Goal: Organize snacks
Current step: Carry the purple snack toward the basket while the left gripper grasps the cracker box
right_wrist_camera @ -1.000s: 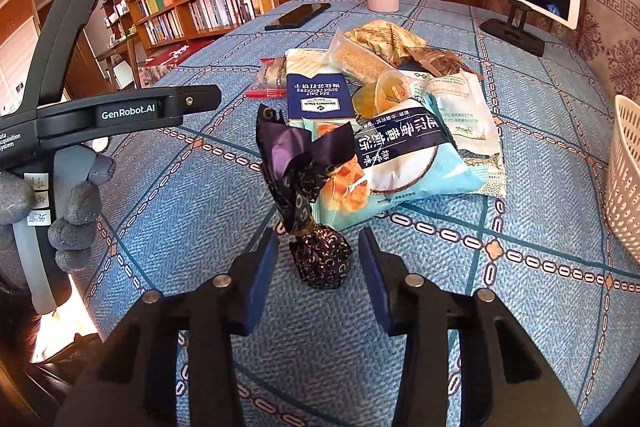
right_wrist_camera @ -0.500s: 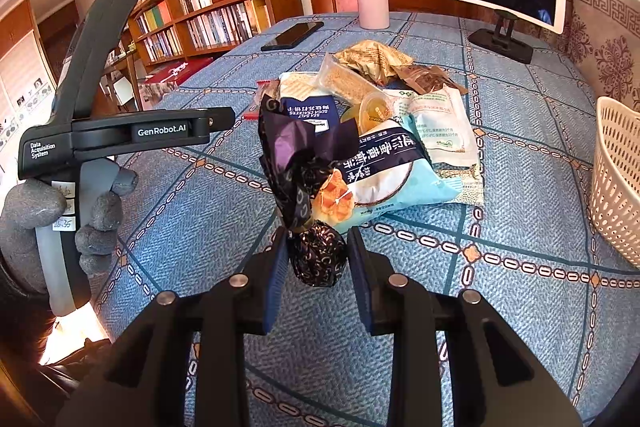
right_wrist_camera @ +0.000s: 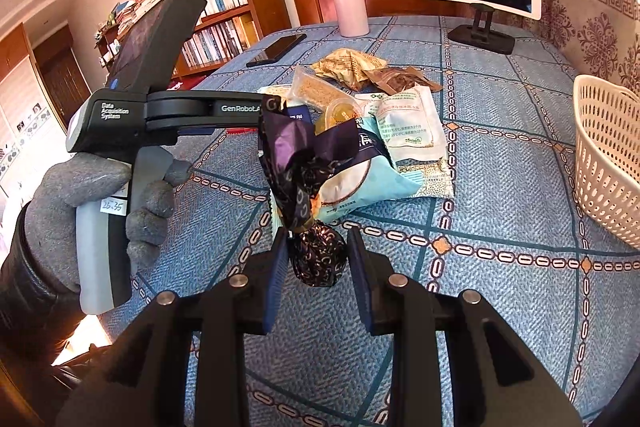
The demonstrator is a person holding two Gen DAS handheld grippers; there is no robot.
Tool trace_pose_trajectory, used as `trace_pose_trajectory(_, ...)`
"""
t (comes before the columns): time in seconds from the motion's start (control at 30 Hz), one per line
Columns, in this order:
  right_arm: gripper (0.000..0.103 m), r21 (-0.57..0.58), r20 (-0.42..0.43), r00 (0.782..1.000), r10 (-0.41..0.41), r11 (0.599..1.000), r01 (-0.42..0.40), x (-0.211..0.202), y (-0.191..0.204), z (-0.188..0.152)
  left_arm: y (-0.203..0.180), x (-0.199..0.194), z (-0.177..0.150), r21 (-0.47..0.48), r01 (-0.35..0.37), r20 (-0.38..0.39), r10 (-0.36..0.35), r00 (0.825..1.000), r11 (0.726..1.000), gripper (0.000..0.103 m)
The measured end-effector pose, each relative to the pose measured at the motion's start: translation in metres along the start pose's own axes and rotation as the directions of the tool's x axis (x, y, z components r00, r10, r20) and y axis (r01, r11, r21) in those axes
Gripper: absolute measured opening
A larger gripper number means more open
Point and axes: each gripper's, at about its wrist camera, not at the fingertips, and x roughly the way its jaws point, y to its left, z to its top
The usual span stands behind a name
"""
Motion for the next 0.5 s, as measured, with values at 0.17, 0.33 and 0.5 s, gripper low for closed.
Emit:
trace_pose_trajectory(0.17, 0.030, 0.013, 0.014, 1.000, -0.001, 1.000, 0.001, -0.004, -0.007, -0.002, -0.022, 0.014, 0.010, 0.022, -0.051, -0.010, 0.051, 0.999, 0.998, 0.092)
trace_pose_trajectory(0.33, 0.030, 0.023, 0.024, 1.000, 0.008, 1.000, -0.009, -0.006, -0.012, -0.004, -0.033, 0.025, 0.020, 0.048, -0.144, 0.005, 0.143, 0.990, 0.988, 0.092)
trace_pose_trajectory(0.5, 0.030, 0.033, 0.034, 0.999, 0.012, 0.999, -0.013, -0.009, -0.015, -0.005, -0.033, 0.026, 0.021, 0.058, -0.155, 0.000, 0.155, 0.988, 0.986, 0.090)
